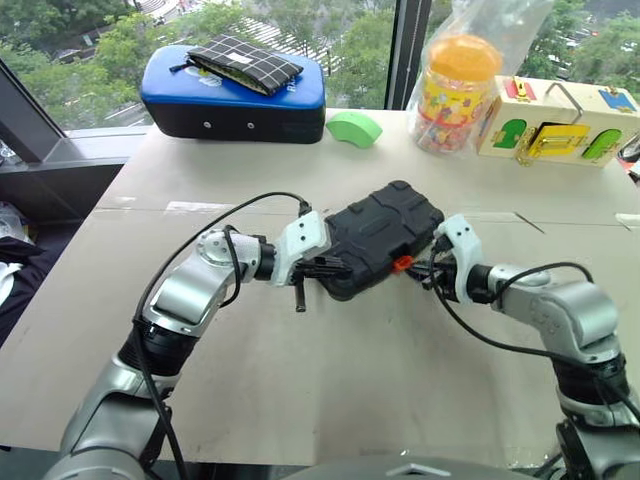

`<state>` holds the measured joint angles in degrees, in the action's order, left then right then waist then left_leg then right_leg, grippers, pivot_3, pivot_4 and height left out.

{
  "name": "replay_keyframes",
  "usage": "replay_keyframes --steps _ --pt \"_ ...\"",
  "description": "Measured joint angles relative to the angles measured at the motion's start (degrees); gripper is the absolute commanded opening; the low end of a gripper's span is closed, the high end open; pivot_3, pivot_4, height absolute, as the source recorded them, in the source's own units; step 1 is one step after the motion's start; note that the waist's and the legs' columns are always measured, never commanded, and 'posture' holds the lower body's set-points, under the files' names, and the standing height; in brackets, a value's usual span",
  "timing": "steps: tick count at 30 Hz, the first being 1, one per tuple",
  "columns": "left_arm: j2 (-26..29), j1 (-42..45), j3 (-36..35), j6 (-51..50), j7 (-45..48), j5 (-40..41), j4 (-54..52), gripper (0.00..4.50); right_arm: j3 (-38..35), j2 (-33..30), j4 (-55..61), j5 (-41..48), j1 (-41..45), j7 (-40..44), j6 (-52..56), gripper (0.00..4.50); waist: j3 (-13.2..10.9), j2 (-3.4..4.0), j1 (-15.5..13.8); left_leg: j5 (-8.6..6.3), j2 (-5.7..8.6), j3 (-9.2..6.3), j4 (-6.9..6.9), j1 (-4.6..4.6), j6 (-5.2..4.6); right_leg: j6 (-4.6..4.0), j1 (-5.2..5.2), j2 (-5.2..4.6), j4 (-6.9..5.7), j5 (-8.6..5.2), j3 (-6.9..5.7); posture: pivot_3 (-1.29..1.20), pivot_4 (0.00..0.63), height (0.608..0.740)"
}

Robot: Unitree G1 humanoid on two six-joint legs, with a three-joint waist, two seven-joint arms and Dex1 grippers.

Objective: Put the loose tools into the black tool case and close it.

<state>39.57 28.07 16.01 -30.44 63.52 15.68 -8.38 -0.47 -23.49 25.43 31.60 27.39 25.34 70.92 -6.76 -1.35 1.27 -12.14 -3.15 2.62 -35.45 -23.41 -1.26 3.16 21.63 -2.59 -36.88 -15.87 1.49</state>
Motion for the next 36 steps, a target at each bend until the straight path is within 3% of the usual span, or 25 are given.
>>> replay_keyframes --steps 2,5,10,15,18,20,22,26,27,28,29,32,36 --pt "-0.27 -0.05 0.56 0.0 0.07 -0.02 -0.07 0.03 -0.97 2.3 3.64 1.88 5.8 -0.27 -0.01 0.0 0.29 -0.16 -0.34 0.0 0.0 0.01 0.18 0.12 0.0 0.0 -0.07 0.02 0.0 -0.01 -0.06 0.0 0.15 0.74" --pt "-0.69 -0.14 0.71 0.28 0.22 -0.01 -0.08 0.03 0.67 3.37 4.1 2.88 6.35 -0.28 0.14 0.0 0.54 -0.54 -0.76 -0.01 -0.01 -0.14 0.24 0.03 0.01 0.0 -0.05 0.03 0.03 -0.04 -0.19 0.0 0.15 0.74" --pt "-0.93 -0.42 0.46 0.87 0.04 -0.01 0.09 0.03 2.02 2.61 3.85 2.91 5.1 -0.63 0.14 0.0 0.46 -0.36 -0.65 -0.01 0.02 -0.06 0.18 -0.08 0.01 0.0 0.01 0.0 0.07 -0.03 -0.07 0.0 0.15 0.74" --pt "-2.51 -2.96 -2.05 1.86 -0.96 1.23 0.01 0.03 0.93 -2.06 6.86 2.94 -0.95 -0.27 -0.44 0.0 0.47 -0.29 -0.63 -0.01 0.01 -0.05 0.18 -0.06 0.01 -0.01 -0.02 -0.03 0.08 -0.04 -0.06 0.0 0.15 0.74" --pt "-6.98 -6.79 -7.33 1.26 -3.16 6.2 -0.23 0.03 0.7 -6.06 8.78 0.07 -7.12 0.52 -7.05 0.0 0.41 -0.21 -0.63 -0.01 0.0 -0.1 0.15 -0.22 0.0 0.01 0.09 -0.05 0.1 -0.04 -0.11 0.0 0.15 0.74" --pt "-9.39 -9.27 -10.48 -0.9 -4.11 11.54 -0.65 0.57 -2.82 -2.4 9.67 -0.23 -10.65 0.67 -14.43 0.54 0.32 -0.35 -0.42 -0.01 -0.03 -0.22 0.1 -0.3 0.0 0.03 0.12 0.06 0.08 -0.02 -0.16 0.0 0.15 0.74" --pt "-9.4 -10.83 -13.96 -3.91 -3.75 16.77 -2.84 1.31 -3.99 -3.41 11.04 0.04 -13.61 2.73 -18.98 1.31 0.24 -0.28 -0.43 -0.01 -0.05 -0.28 0.1 -0.3 0.01 0.03 0.11 0.08 0.08 -0.02 -0.22 0.0 0.15 0.74" --pt "-1.96 -22.09 -25.39 -7.35 -2.86 23.56 -9.52 3.41 -12.05 -11.71 15.11 1.27 -23.87 10.77 -25.5 3.42 0.14 -0.14 -0.31 -0.01 -0.07 -0.43 0.23 -0.19 0.01 0.02 0.08 0.01 0.15 -0.03 -0.1 0.0 0.15 0.74" --pt "0.11 -26.07 -27.76 -7.81 -1.89 24.32 -10.33 3.6 -15.19 -13.74 16.06 1.86 -26.67 12.65 -26.46 3.64 0.13 -0.13 -0.3 -0.01 -0.07 -0.43 0.23 -0.19 0.01 0.02 0.08 0.0 0.15 -0.04 -0.1 0.0 0.15 0.74" --pt "2.03 -30.06 -30.35 -8.32 -0.92 24.68 -10.44 4.23 -18.9 -15.82 16.67 2.38 -29.54 14.74 -27.15 4.37 0.08 -0.11 -0.53 -0.01 -0.11 -0.48 0.23 -0.14 0.02 -0.07 0.04 -0.03 0.16 -0.08 -0.19 0.0 0.15 0.74" --pt "2.17 -30.77 -31.58 -8.4 -0.4 25.12 -11.16 4.29 -20.95 -16.34 17.22 2.45 -30.93 16.7 -28.26 4.39 -0.02 -0.12 -0.8 0.0 -0.11 -0.46 0.17 -0.21 0.03 -0.22 0.05 -0.05 0.16 -0.17 -0.26 0.0 0.15 0.74" --pt "6.84 -42.64 -38.24 -4.9 2.04 23.21 -13.89 4.44 -34.58 -20.65 19.87 4.49 -46.28 26.92 -31.53 4.49 -0.12 -0.08 -1.74 -0.02 -0.1 -0.45 0.23 -0.11 0.06 -0.28 -0.05 -0.41 0.39 -0.21 -0.31 0.0 0.15 0.74" --pt "6.99 -46.21 -40.5 -3.05 2.24 22.81 -15.68 4.44 -41.84 -20.7 18.96 3.82 -53.75 33.48 -37.2 4.49 -0.17 0.01 -2.06 -0.07 -0.04 -0.23 0.06 -0.16 0.16 -0.29 -0.05 -0.9 0.52 -0.19 -0.14 0.0 0.15 0.74"
